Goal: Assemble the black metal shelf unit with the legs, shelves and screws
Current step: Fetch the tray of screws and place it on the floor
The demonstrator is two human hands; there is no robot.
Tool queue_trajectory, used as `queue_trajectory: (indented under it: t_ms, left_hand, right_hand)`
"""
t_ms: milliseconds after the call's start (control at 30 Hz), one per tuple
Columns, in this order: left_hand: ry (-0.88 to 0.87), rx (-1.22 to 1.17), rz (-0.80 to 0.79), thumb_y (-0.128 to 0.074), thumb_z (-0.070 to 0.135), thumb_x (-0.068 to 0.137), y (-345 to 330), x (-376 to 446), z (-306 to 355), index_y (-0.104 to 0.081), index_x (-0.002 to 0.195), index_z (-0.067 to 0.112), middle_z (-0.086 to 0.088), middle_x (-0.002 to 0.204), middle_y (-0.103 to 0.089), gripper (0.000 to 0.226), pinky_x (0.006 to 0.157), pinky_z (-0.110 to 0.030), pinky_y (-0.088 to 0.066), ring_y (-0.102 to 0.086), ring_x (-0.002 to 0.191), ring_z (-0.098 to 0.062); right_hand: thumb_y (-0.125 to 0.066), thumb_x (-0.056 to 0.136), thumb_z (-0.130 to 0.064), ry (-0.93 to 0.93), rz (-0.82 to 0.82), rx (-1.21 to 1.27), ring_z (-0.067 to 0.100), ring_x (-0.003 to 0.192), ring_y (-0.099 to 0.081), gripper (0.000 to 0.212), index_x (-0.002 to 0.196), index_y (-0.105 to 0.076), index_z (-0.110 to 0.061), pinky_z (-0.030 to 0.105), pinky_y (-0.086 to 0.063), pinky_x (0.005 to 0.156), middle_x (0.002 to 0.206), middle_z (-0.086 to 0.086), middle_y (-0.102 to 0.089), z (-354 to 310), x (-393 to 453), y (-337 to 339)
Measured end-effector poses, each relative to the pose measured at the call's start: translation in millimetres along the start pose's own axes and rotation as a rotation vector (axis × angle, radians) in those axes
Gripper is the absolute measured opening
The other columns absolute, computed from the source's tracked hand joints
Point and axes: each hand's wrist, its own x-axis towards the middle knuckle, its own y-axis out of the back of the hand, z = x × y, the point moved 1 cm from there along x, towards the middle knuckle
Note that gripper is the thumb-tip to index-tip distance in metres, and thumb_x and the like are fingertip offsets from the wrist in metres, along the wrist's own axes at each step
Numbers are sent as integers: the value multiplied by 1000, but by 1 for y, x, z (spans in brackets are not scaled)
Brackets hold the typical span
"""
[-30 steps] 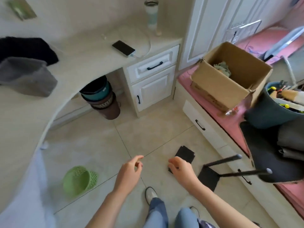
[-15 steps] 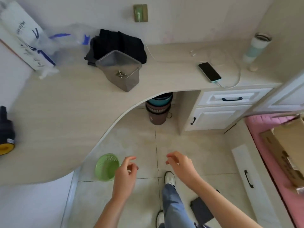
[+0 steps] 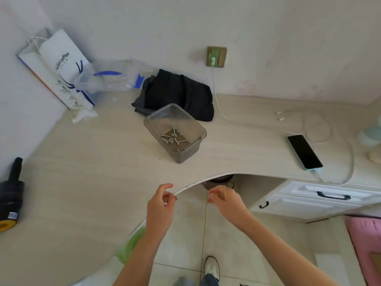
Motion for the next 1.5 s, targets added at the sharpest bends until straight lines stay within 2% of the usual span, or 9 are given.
queue_trajectory:
  t_ms: [133, 233, 400, 633, 867, 1000, 1200, 1367, 1500]
  left_hand:
    - [53, -29, 39, -55, 4, 96, 17, 64, 13, -62, 113, 23, -2, 87, -71, 26, 78, -39, -54, -68, 81, -23]
    - [81, -78, 92, -55, 4, 96, 31, 116, 19, -62, 111, 22, -6, 89, -70, 25, 79, -46, -56, -69, 79, -25]
    - [170, -121, 63, -56, 13, 96, 51, 193, 26, -58, 120, 18, 7, 99, -63, 24, 87, -49, -56, -68, 87, -24]
    - [297, -190, 0, -63, 27, 96, 50, 281, 32, -47, 134, 16, -2, 130, -57, 43, 104, -50, -48, -59, 116, -27]
    - [485, -345, -90, -71, 22, 88, 33, 312, 22, -56, 118, 16, -5, 113, -63, 34, 104, -47, -49, -62, 109, -27]
    - [516, -397, -97, -63, 12, 87, 27, 312, 18, -63, 91, 17, -8, 94, -62, 6, 83, -38, -47, -56, 86, -26]
    - [490, -402, -55, -56, 8, 85, 21, 302, 27, -61, 77, 18, -9, 87, -57, 14, 78, -38, -44, -51, 83, -23]
    - [440, -414, -80, -53, 7, 87, 3, 272, 48, -59, 77, 17, -8, 85, -52, 16, 76, -37, -40, -46, 81, -21]
    - [396, -397, -139, -53, 6, 89, -24, 242, 69, -57, 77, 15, -4, 78, -50, 16, 70, -34, -38, -43, 74, -20]
  right_hand:
    - [-52, 98, -17, -19, 12, 105, 20, 91, -68, 17, 105, -67, -18, 31, -53, 77, 86, -9, -74, -30, 48, 4]
    - [-51, 98, -14, -56, 8, 197, 20, 93, -69, 16, 103, -66, -16, 39, -55, 84, 88, -3, -75, -50, 86, -1]
    - [-51, 101, -22, -258, 58, 514, 22, 83, -67, 18, 108, -61, -9, 35, -57, 79, 97, 9, -70, -82, 128, -10]
    - [-51, 101, -27, -405, 88, 681, 27, 86, -71, 24, 108, -60, -6, 42, -61, 82, 100, 13, -68, -106, 158, -19]
    - [-56, 99, -24, -481, 91, 696, 31, 84, -72, 16, 101, -60, -9, 46, -61, 81, 101, 13, -67, -104, 172, -26]
    - [-54, 98, -14, -488, 117, 700, 32, 81, -72, 12, 103, -60, -5, 48, -60, 82, 91, 12, -68, -104, 176, -28]
    - [-51, 96, -5, -479, 155, 712, 24, 65, -68, 12, 98, -61, -1, 46, -60, 80, 72, 6, -64, -97, 168, -21]
    - [-52, 95, -6, -477, 237, 762, 29, 73, -69, 15, 102, -62, 2, 46, -60, 81, 78, 9, -65, -77, 147, -2]
    - [-52, 95, -8, -496, 336, 794, 27, 76, -68, 13, 100, -62, -1, 37, -60, 70, 85, 11, -64, -54, 114, 16]
